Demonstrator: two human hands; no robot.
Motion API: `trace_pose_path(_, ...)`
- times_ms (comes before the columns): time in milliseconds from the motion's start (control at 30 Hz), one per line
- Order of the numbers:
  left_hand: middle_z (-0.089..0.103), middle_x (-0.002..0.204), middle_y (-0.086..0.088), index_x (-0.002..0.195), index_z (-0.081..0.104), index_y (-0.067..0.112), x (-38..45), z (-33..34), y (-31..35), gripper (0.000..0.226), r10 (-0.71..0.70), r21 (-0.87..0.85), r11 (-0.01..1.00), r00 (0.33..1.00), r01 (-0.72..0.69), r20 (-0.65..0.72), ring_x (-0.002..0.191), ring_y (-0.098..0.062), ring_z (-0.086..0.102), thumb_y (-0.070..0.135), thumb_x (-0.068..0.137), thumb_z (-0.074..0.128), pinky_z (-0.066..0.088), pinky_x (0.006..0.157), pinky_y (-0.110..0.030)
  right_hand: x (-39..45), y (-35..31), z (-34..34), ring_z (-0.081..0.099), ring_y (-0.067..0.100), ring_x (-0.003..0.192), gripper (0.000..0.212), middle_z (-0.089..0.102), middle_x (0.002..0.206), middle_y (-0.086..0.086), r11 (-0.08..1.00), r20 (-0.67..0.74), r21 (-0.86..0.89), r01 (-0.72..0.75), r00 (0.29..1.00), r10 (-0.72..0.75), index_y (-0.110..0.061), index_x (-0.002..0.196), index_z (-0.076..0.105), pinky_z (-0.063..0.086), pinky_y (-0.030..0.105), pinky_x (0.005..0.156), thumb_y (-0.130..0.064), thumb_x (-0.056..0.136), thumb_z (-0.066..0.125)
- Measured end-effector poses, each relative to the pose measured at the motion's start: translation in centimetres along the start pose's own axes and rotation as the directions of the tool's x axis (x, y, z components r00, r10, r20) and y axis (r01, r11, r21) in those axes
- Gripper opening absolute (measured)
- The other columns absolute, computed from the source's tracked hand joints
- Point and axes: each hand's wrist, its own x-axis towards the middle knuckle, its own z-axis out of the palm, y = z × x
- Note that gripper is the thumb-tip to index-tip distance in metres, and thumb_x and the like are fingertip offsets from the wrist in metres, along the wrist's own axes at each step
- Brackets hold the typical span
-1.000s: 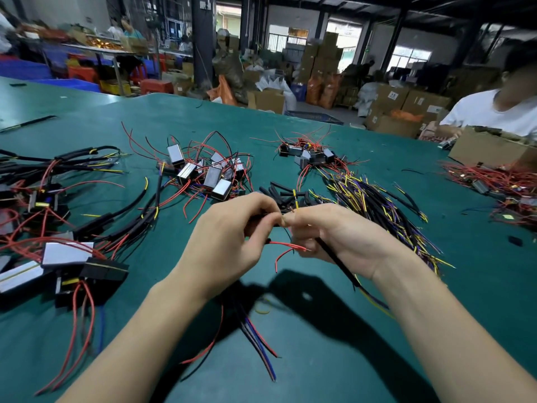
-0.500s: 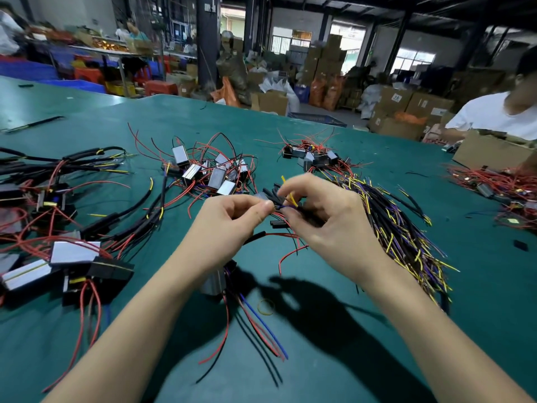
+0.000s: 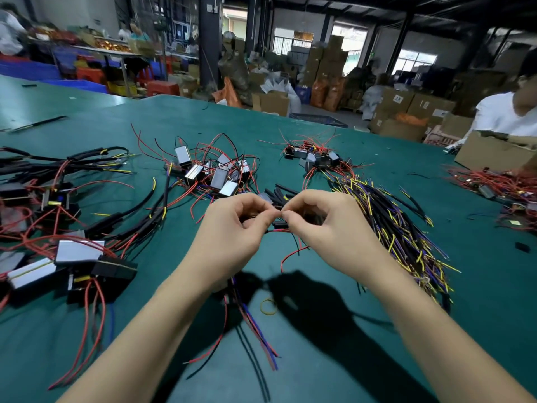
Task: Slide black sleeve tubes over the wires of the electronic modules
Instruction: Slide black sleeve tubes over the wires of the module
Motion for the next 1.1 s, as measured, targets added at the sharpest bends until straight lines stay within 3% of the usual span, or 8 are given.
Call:
trace_pose_path(133, 0.049, 0.05, 0.006, 0.078, 0.063, 0.021, -0.3, -0.2, -0.4, 0.009, 0.195, 0.277, 0.941, 0.981, -0.193, 0.021, 0.046, -0.009, 0.034, 0.026, 0.085, 0.061, 0.037, 0.049, -0.027, 0.1, 0.4, -0.1, 0.046, 0.009, 0.044, 0.016, 0.057, 0.055, 0.007, 0.932, 0.152, 0.256, -0.259, 0.962, 0.225, -0.003, 0.073, 0.067, 0.034, 0.012, 0.042, -0.006, 0.087, 0.06)
trace_pose_path(267, 0.034, 0.047, 0.009, 0.074, 0.063, 0.018, -0.1, -0.2, -0.4, 0.015, 0.123, 0.132, 0.984, 0.992, -0.118, -0.026, 0.046, -0.007, 0.026, 0.015, 0.089, 0.064, 0.025, 0.046, -0.017, 0.3, 0.5, -0.3, 0.051, 0.004, 0.048, 0.005, 0.064, 0.063, -0.002, 0.889, 0.163, 0.369, -0.271, 0.961, 0.225, -0.008, 0.091, 0.065, 0.036, 0.011, 0.044, -0.006, 0.09, 0.06)
trace_pose_path(367, 0.038, 0.051, 0.006, 0.074, 0.063, 0.014, 0.2, -0.3, -0.4, 0.016, 0.034, 0.081, 0.996, 0.998, -0.029, -0.054, 0.046, -0.005, 0.03, 0.015, 0.089, 0.063, 0.025, 0.046, -0.014, 0.6, 0.8, -0.5, 0.058, 0.009, 0.052, 0.015, 0.071, 0.073, 0.003, 0.786, 0.162, 0.502, -0.362, 0.931, 0.326, -0.004, 0.107, 0.058, 0.04, 0.016, 0.047, -0.003, 0.092, 0.056)
trace_pose_path(500, 0.05, 0.054, 0.014, 0.077, 0.063, 0.016, 0.1, -0.3, -0.3, 0.014, 0.007, 0.063, 0.998, 1.0, -0.005, -0.017, 0.052, -0.001, 0.041, 0.018, 0.09, 0.062, 0.032, 0.053, -0.012, 0.5, 1.3, -0.5, 0.058, 0.01, 0.056, 0.019, 0.068, 0.068, 0.001, 0.673, 0.307, 0.524, -0.522, 0.853, 0.422, -0.001, 0.1, 0.066, 0.043, 0.015, 0.052, -0.015, 0.094, 0.054)
trace_pose_path(767, 0.057, 0.059, 0.02, 0.078, 0.064, 0.016, 0.0, -0.4, -0.1, 0.014, -0.015, 0.045, 0.999, 0.999, 0.013, 0.038, 0.056, 0.003, 0.048, 0.02, 0.091, 0.06, 0.035, 0.056, -0.009, 0.5, 1.4, -0.3, 0.055, 0.011, 0.063, 0.012, 0.066, 0.072, 0.001, 0.691, 0.25, 0.539, -0.481, 0.875, 0.414, -0.013, 0.083, 0.071, 0.036, 0.022, 0.058, -0.016, 0.089, 0.061)
trace_pose_path(933, 0.053, 0.062, 0.002, 0.083, 0.066, 0.013, 0.2, -0.4, 0.1, 0.018, -0.006, -0.007, 1.0, 0.999, 0.006, 0.039, 0.054, -0.003, 0.042, 0.018, 0.095, 0.054, 0.033, 0.052, -0.008, 0.5, 1.3, -0.1, 0.056, 0.009, 0.064, 0.01, 0.068, 0.073, -0.001, 0.672, 0.227, 0.565, -0.479, 0.873, 0.431, -0.014, 0.086, 0.069, 0.037, 0.023, 0.062, -0.015, 0.09, 0.06)
trace_pose_path(1033, 0.059, 0.065, 0.006, 0.083, 0.065, 0.018, 0.1, -0.3, 0.3, 0.003, 0.017, -0.024, 1.0, 0.999, -0.016, 0.028, 0.056, -0.001, 0.047, 0.019, 0.085, 0.067, 0.035, 0.056, -0.008, 0.6, 1.2, -0.1, 0.058, 0.007, 0.061, 0.011, 0.069, 0.072, -0.002, 0.681, 0.204, 0.577, -0.45, 0.887, 0.414, -0.018, 0.082, 0.068, 0.037, 0.023, 0.062, -0.014, 0.09, 0.06)
trace_pose_path(1100, 0.063, 0.069, 0.003, 0.085, 0.066, 0.018, 0.0, -0.1, 0.2, 0.009, 0.053, 0.027, 0.998, 0.998, -0.053, 0.025, 0.055, 0.002, 0.048, 0.018, 0.08, 0.073, 0.034, 0.055, -0.006, 0.5, 1.3, -0.1, 0.057, 0.008, 0.061, 0.013, 0.069, 0.073, -0.002, 0.702, 0.188, 0.574, -0.421, 0.902, 0.388, -0.019, 0.08, 0.067, 0.037, 0.024, 0.063, -0.014, 0.089, 0.061)
